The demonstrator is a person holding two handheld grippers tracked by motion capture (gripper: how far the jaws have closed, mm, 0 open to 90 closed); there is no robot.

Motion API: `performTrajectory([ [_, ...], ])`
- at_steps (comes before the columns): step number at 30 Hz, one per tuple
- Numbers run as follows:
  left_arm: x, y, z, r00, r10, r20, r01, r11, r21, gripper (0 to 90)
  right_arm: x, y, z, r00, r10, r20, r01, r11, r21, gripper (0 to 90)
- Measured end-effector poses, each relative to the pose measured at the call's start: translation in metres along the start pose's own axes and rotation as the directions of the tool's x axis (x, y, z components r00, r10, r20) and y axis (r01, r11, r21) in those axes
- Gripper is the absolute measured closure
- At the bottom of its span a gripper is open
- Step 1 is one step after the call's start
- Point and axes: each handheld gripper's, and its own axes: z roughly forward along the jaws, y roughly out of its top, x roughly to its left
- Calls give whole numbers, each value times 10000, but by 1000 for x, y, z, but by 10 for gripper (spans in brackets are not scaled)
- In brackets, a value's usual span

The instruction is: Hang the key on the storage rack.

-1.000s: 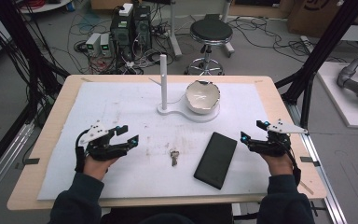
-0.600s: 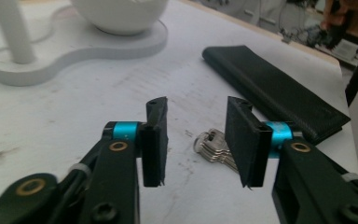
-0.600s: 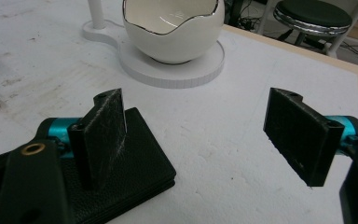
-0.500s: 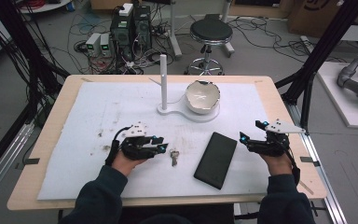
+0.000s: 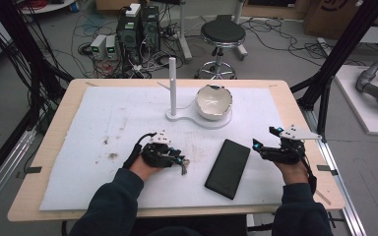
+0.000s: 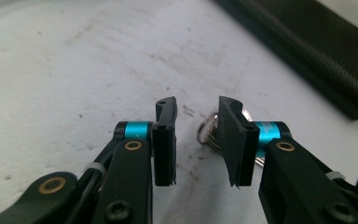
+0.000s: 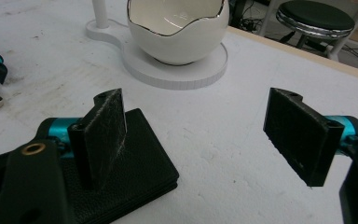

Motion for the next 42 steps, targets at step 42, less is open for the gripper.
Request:
performTrajectory([
  [42, 21, 76, -133, 9950, -139, -990, -215, 9373, -3477, 879, -6, 0, -5, 9994, 255, 251, -252, 9996, -147, 211],
])
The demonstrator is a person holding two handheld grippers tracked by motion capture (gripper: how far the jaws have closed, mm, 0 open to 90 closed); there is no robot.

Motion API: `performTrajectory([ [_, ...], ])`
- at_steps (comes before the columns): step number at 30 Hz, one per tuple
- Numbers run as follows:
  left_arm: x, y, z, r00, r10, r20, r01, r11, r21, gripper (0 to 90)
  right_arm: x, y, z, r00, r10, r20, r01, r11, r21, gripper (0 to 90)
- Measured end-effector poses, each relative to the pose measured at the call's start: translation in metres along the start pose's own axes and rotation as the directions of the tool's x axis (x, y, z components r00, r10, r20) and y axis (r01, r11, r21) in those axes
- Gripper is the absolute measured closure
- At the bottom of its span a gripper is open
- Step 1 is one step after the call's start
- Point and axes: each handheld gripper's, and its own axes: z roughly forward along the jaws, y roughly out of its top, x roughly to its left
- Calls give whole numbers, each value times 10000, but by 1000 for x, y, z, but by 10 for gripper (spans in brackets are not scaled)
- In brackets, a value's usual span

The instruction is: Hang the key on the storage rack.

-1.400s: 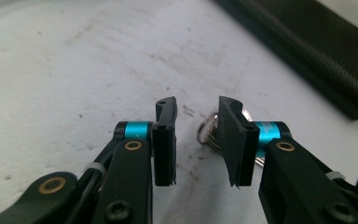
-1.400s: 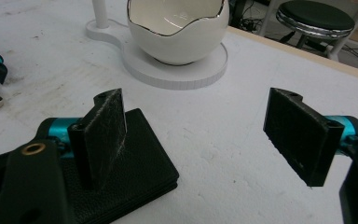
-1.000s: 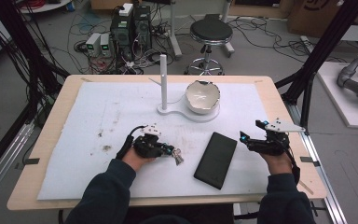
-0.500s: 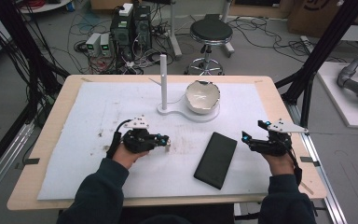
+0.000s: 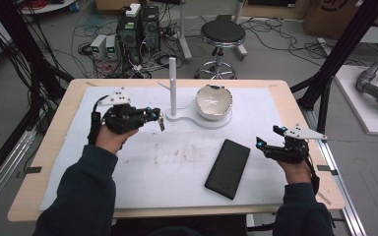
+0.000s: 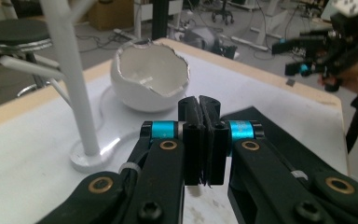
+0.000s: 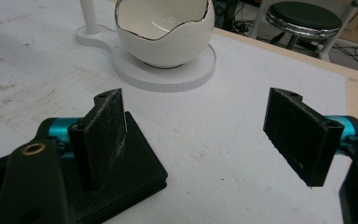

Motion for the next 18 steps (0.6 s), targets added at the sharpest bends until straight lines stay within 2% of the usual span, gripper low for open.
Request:
performTrajectory([
  [5, 13, 23, 1, 9997, -124, -204, 117, 9993, -352, 879, 1, 1, 3, 9999, 9, -104, -9, 10000, 13, 212],
  [10, 22, 44, 13, 9999, -145, -56, 142, 9990, -432, 879, 0, 1, 3, 9999, 32, -100, -32, 10000, 15, 211],
  [13, 26, 56, 23, 10000, -11, 11, 12, 9994, -350, 879, -1, 0, 4, 9999, 69, -112, -69, 10000, 4, 211],
  [18, 36, 68, 43, 9999, -133, -51, 133, 9999, -74, 879, -1, 0, 4, 9999, 60, -134, -60, 10000, -9, 212],
])
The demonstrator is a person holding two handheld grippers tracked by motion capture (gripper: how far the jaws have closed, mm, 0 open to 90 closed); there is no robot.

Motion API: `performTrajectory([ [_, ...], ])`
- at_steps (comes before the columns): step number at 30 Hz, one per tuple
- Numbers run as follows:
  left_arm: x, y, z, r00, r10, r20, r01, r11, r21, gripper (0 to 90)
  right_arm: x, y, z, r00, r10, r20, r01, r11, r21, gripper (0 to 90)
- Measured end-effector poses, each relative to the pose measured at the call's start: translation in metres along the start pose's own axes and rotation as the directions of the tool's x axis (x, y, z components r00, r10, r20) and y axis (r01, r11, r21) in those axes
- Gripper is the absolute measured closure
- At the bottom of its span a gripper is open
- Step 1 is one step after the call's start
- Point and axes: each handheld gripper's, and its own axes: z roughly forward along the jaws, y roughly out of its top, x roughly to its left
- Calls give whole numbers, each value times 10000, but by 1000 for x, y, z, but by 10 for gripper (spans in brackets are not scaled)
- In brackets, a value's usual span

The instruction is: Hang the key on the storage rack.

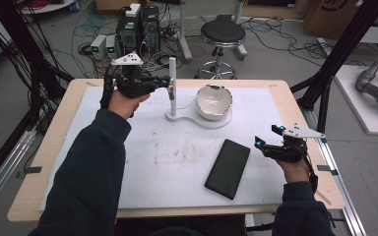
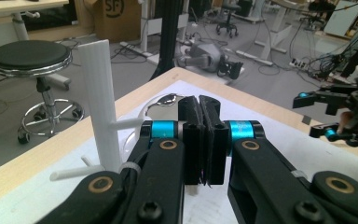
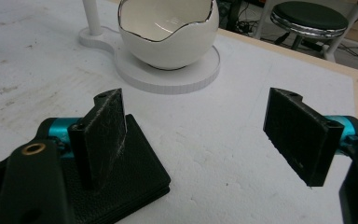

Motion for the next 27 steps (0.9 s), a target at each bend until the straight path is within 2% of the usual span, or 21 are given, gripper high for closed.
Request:
performTrajectory([
  [2, 3, 1, 5, 10000, 11, -19, -11, 10000, 65, 879, 0, 0, 0, 10000, 33, -11, -33, 10000, -10, 211],
  [6, 12, 0, 14, 9994, -250, -235, 252, 9996, 87, 879, -2, -1, -1, 9999, 114, -16, -114, 9999, -30, 212],
  [12, 20, -2, 16, 9978, -495, -435, 497, 9988, 31, 879, -2, -1, -1, 9999, 133, -44, -133, 9999, -41, 211],
  [17, 23, -5, 22, 9964, -675, -510, 683, 9976, 142, 879, -2, -1, -1, 9999, 128, -63, -129, 9999, -48, 211],
  [22, 27, -7, 23, 9943, -908, -567, 908, 9959, -21, 879, -2, -1, -1, 9999, 133, -82, -133, 9999, -51, 212],
  [27, 29, -12, 26, 9923, -996, -733, 1015, 9946, 219, 877, -2, -1, 0, 9999, 108, -96, -108, 9999, -23, 212],
])
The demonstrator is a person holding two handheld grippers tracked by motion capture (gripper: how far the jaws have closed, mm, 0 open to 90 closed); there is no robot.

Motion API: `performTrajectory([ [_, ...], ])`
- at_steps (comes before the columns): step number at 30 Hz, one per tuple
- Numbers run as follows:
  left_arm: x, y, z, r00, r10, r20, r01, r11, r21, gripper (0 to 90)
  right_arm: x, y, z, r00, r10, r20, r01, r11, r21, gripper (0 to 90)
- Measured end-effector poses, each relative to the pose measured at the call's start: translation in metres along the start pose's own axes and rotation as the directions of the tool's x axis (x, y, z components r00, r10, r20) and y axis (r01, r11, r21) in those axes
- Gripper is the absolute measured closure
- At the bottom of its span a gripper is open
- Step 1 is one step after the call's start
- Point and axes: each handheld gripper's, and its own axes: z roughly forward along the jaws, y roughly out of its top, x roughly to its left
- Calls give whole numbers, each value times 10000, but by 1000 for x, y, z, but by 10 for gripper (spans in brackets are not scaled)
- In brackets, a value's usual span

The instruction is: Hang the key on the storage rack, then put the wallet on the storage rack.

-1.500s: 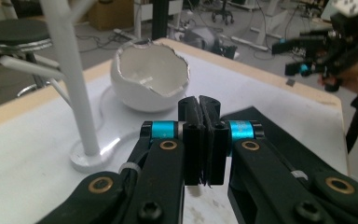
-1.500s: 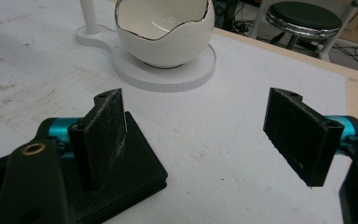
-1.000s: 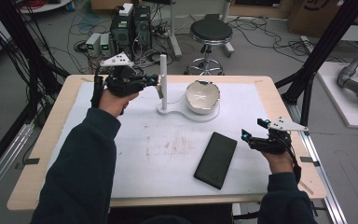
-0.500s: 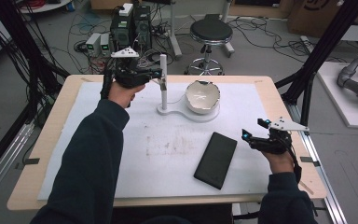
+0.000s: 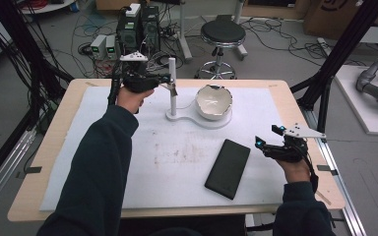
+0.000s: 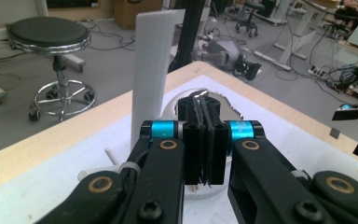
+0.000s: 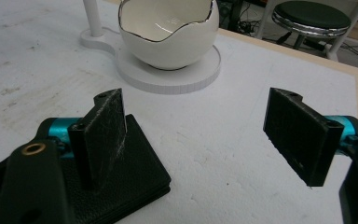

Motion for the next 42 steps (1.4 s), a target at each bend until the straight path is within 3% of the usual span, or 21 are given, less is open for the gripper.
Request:
performTrajectory([
  [2, 0, -3, 0, 10000, -36, -69, 36, 10000, -86, 874, 0, 0, 0, 10000, -10, 7, 10, 10000, 1, 212],
  [5, 2, -6, -3, 9988, -66, -493, 54, 9997, -227, 863, 0, 0, 0, 10000, 13, 3, -13, 10000, -1, 212],
  [7, 4, -8, -8, 9964, -56, -846, 38, 9998, -216, 778, 1, 0, 0, 10000, -22, -12, 22, 10000, 12, 212],
  [12, 7, -23, -22, 9927, -34, -1205, -2, 9996, -292, 743, 2, 1, 1, 10000, -58, -15, 58, 10000, 31, 212],
  [13, 5, -27, -26, 9897, 204, -1415, -235, 9995, -198, 663, 2, 1, 1, 10000, -81, -23, 81, 10000, 32, 212],
  [14, 3, -32, -30, 9874, 423, -1522, -454, 9988, -166, 663, 2, 1, 1, 10000, -81, -23, 81, 10000, 32, 212],
  [16, -1, -43, -40, 9843, 594, -1661, -668, 9970, -391, 556, 2, 1, 2, 10000, -90, -10, 90, 9999, 75, 211],
  [17, -3, -49, -45, 9818, 650, -1783, -754, 9958, -517, 448, 2, 1, 3, 9999, -156, -11, 156, 9998, 128, 212],
  [19, -6, -60, -56, 9779, 702, -1969, -849, 9942, -668, 352, 3, 1, 3, 9998, -170, -63, 171, 9997, 151, 211],
  [20, -8, -66, -61, 9770, 645, -2035, -822, 9934, -795, 352, 3, 1, 3, 9998, -170, -63, 171, 9997, 151, 211],
  [21, -10, -72, -66, 9740, 584, -2190, -791, 9931, -868, 252, 5, 1, 4, 9998, -180, -113, 182, 9996, 216, 211],
  [31, -15, -120, -91, 9680, 357, -2485, -604, 9939, -924, 202, 7, 1, 10, 9994, -286, -206, 294, 9988, 392, 211],
  [35, -18, -131, -96, 9668, 286, -2538, -527, 9947, -886, 203, 8, 1, 11, 9994, -271, -210, 280, 9986, 453, 211],
  [42, -25, -136, -100, 9695, 392, -2418, -640, 9934, -956, 203, 10, 0, 9, 9989, -370, -295, 383, 9983, 438, 211],
])
